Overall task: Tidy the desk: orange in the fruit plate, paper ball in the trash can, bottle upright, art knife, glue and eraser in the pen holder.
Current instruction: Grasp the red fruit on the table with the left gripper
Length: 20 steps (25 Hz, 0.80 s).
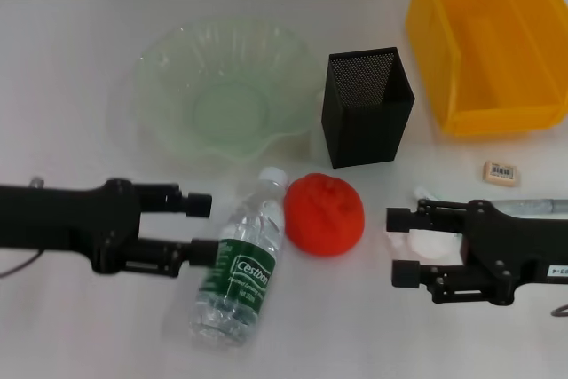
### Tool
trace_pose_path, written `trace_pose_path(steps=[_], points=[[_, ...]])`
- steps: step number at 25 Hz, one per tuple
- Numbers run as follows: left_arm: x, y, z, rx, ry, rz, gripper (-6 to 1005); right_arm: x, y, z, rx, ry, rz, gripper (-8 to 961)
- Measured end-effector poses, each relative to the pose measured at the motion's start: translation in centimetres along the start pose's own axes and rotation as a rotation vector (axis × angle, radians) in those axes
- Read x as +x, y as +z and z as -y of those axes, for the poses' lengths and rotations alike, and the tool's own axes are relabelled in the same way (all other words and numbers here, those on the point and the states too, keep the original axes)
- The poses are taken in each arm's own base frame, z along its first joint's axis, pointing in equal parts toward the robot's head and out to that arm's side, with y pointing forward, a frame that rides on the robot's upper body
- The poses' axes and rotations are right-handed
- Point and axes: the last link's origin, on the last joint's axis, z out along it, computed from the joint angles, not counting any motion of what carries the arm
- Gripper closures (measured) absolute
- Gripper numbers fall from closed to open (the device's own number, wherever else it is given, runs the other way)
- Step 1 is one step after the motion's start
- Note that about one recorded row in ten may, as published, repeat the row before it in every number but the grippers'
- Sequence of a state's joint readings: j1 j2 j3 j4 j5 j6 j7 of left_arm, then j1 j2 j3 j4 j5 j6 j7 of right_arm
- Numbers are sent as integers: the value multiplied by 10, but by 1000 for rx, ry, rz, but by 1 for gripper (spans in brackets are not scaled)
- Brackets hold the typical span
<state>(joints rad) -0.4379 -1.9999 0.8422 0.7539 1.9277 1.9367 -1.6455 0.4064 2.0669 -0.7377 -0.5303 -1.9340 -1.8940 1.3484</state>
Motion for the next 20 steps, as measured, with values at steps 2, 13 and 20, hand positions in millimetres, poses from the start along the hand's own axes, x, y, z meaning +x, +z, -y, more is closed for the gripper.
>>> trace_pose_path(steps=[2, 13, 20], points=[[7, 0, 1, 8, -9, 14, 287, 4, -6, 0, 18, 9, -6, 185], [105, 55, 9, 127, 71, 295, 300, 25, -53, -6, 176, 71, 0, 185], [113, 107, 22, 198, 210, 402, 309, 29, -63, -7, 227, 84, 14, 184]])
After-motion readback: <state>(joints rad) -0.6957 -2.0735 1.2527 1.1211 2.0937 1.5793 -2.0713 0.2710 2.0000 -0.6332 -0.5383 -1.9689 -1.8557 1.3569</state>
